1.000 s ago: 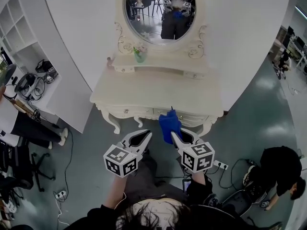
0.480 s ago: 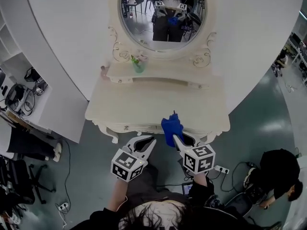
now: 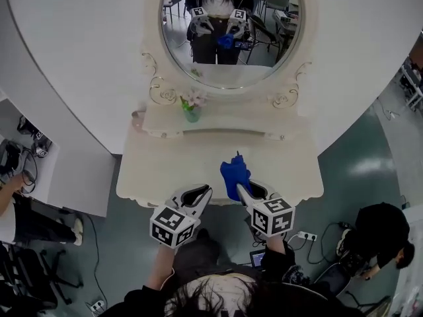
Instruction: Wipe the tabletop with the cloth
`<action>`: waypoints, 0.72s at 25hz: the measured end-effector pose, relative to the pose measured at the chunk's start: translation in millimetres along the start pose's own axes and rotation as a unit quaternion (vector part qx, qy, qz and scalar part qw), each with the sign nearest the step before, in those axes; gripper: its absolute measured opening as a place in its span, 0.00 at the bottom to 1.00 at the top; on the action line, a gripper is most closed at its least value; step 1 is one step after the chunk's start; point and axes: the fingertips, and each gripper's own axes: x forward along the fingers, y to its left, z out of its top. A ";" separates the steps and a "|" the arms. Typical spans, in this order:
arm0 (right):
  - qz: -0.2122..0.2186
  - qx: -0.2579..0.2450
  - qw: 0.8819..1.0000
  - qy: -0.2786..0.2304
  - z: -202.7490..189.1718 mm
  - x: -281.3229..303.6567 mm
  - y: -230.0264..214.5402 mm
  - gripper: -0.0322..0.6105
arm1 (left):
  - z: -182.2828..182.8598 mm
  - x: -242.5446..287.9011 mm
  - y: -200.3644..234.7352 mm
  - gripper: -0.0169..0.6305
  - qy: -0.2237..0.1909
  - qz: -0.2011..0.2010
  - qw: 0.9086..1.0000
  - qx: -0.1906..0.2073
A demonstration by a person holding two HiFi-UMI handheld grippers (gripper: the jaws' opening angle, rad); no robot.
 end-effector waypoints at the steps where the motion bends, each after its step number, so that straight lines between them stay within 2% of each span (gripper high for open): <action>1: -0.003 0.000 1.000 -0.001 5.3 8.3 -0.1 0.19 | 3.7 1.2 9.3 0.04 -0.001 -0.003 1.000 0.001; 9: -0.024 0.001 1.000 -0.003 35.8 61.2 -2.0 0.19 | 21.6 9.4 69.4 0.04 -0.005 -0.024 1.000 0.005; 18: -0.050 -0.030 0.998 0.007 63.2 99.1 -23.7 0.19 | 24.7 8.2 91.1 0.04 -0.010 -0.029 1.000 -0.001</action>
